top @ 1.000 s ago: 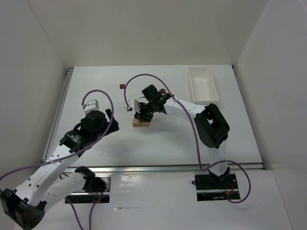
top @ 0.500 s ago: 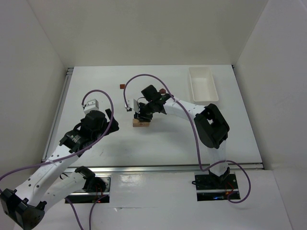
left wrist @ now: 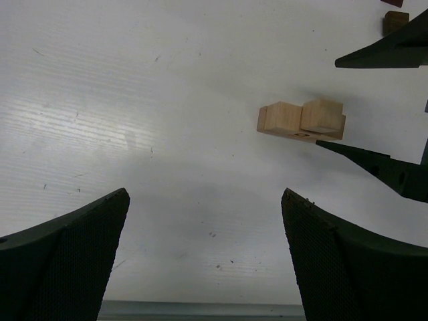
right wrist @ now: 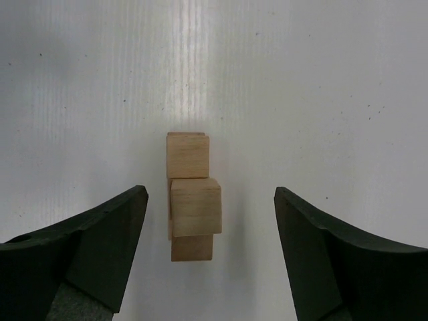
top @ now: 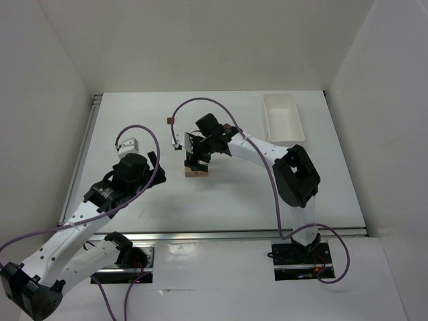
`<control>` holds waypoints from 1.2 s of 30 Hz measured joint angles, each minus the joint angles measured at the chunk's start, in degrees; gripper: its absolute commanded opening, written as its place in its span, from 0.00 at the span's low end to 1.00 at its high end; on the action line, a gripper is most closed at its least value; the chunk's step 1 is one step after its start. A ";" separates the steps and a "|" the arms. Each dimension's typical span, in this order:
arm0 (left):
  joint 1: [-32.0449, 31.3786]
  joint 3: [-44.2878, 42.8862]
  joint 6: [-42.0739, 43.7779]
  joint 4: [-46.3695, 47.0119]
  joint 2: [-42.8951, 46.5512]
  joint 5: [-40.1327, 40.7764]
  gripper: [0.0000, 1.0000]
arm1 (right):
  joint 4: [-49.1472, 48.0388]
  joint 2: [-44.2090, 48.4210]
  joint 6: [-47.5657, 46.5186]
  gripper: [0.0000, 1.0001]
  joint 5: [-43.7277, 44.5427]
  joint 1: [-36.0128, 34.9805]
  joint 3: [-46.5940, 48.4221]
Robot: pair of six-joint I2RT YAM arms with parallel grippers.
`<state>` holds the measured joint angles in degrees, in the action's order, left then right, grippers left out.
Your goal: Build the wood block tower
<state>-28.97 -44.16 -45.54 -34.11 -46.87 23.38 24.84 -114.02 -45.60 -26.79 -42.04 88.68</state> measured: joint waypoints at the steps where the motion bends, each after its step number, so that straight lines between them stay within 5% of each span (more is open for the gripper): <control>1: 0.00 -0.24 0.42 0.13 -0.39 0.15 1.00 | 0.07 0.17 -0.02 0.87 -0.55 0.00 0.37; 5: 0.00 -3.98 2.49 1.36 -5.22 0.85 1.00 | 0.13 2.23 -0.04 1.00 -2.60 0.00 0.68; 14: 10.19 -25.99 13.11 7.56 -33.38 -4.09 1.00 | -4.90 9.09 4.57 1.00 -4.90 5.38 0.31; 22: 21.07 -53.31 25.03 9.70 -65.35 -17.92 1.00 | -13.88 9.77 19.06 1.00 -3.63 20.33 -2.21; 29: 22.80 -77.35 33.48 6.82 -88.11 -21.81 1.00 | -17.66 9.88 27.96 1.00 -1.92 22.71 -7.76; 36: 22.95 -81.35 36.83 6.45 -95.10 -25.57 1.00 | -18.25 9.86 31.52 1.00 0.35 22.69 -7.80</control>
<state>-6.02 -125.51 -8.71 -27.66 -141.97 -2.20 6.59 -104.16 -14.09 -26.44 -19.35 80.88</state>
